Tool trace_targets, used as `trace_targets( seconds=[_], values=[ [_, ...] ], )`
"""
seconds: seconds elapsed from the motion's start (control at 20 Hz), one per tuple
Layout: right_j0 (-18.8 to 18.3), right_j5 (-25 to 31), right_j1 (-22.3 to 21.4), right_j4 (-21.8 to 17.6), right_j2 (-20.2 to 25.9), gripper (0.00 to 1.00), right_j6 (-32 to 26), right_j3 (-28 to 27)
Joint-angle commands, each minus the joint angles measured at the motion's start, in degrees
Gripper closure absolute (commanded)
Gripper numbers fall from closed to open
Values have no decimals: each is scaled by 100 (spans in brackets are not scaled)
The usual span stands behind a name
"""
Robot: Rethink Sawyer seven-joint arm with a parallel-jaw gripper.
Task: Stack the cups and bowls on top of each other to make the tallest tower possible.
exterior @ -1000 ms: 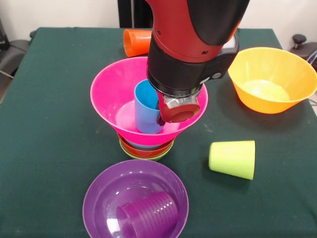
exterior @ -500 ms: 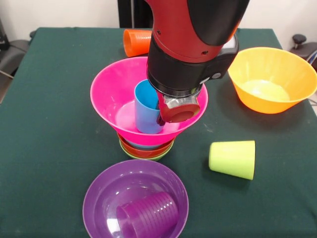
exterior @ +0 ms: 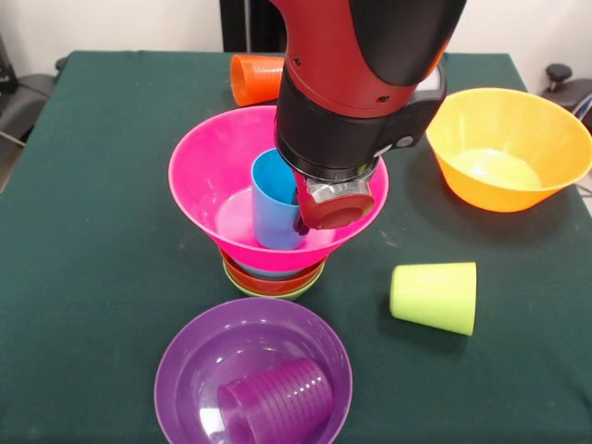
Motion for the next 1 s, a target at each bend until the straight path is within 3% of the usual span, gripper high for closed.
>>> trace_targets(
  seconds=[0.05,0.8,0.85,1.0],
  values=[
    [124,-295,120,-225,707,100,447,396],
    [138,-257,33,-329,715,100,240,475],
    [142,-295,10,-358,727,0,171,513],
    [152,-276,8,-387,717,0,121,502]
  ],
)
